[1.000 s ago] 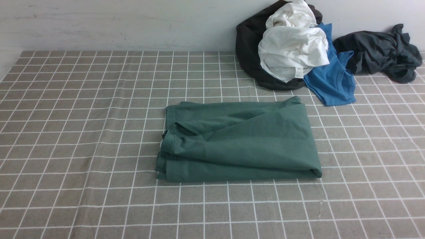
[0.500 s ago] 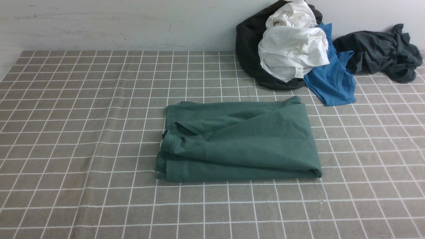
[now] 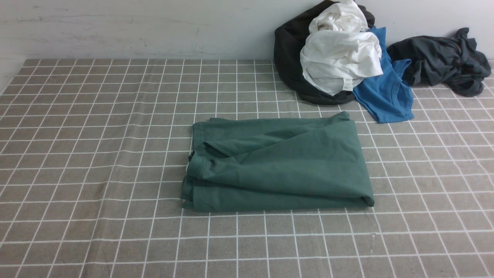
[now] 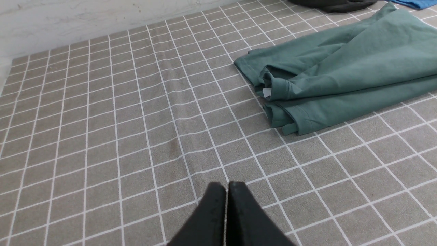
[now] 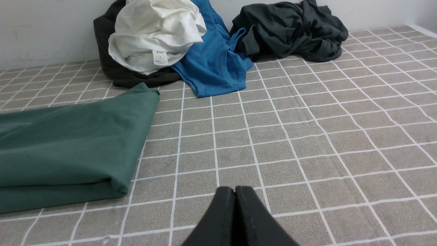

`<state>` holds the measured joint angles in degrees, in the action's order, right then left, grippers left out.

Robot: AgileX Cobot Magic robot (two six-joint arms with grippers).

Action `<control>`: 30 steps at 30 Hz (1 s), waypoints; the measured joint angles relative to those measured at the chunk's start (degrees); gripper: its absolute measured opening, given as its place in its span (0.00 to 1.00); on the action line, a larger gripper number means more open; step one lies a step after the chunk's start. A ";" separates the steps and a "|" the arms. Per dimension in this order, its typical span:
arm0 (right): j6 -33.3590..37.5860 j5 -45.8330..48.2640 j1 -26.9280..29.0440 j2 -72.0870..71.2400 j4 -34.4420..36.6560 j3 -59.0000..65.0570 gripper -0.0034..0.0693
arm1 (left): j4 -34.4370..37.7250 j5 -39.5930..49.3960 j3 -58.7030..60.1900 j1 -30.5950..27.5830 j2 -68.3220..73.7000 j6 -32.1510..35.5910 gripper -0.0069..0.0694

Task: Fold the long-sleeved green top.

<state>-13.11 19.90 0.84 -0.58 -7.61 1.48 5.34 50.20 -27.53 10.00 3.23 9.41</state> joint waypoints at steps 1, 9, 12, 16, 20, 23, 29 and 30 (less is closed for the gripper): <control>0.00 0.00 0.00 0.00 0.00 0.00 0.03 | 0.00 0.00 0.00 0.00 0.00 0.00 0.08; 0.00 0.00 0.00 0.00 0.00 0.00 0.03 | 0.00 0.00 0.00 0.00 0.00 0.00 0.08; 0.00 0.00 0.00 0.00 0.00 0.00 0.03 | 0.00 0.00 0.00 0.00 0.00 0.00 0.08; 0.00 0.00 0.00 0.00 0.00 0.00 0.03 | 0.00 0.00 0.00 0.00 0.00 0.00 0.08; 0.00 0.00 0.00 0.00 0.00 0.00 0.03 | 0.48 -1.83 0.25 0.00 0.00 0.00 0.08; 0.00 0.00 0.00 0.00 0.00 0.00 0.03 | 0.88 -9.95 2.34 0.00 0.00 0.01 0.08; 0.00 0.06 0.00 0.00 0.00 0.00 0.03 | -4.96 -30.92 13.24 -6.84 0.00 -3.88 0.08; 0.00 0.06 0.00 0.00 0.00 0.00 0.03 | -5.34 -30.92 13.63 -7.19 0.00 -4.16 0.08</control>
<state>-13.11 19.96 0.84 -0.58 -7.61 1.48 0.00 19.28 -13.90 2.81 3.23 5.25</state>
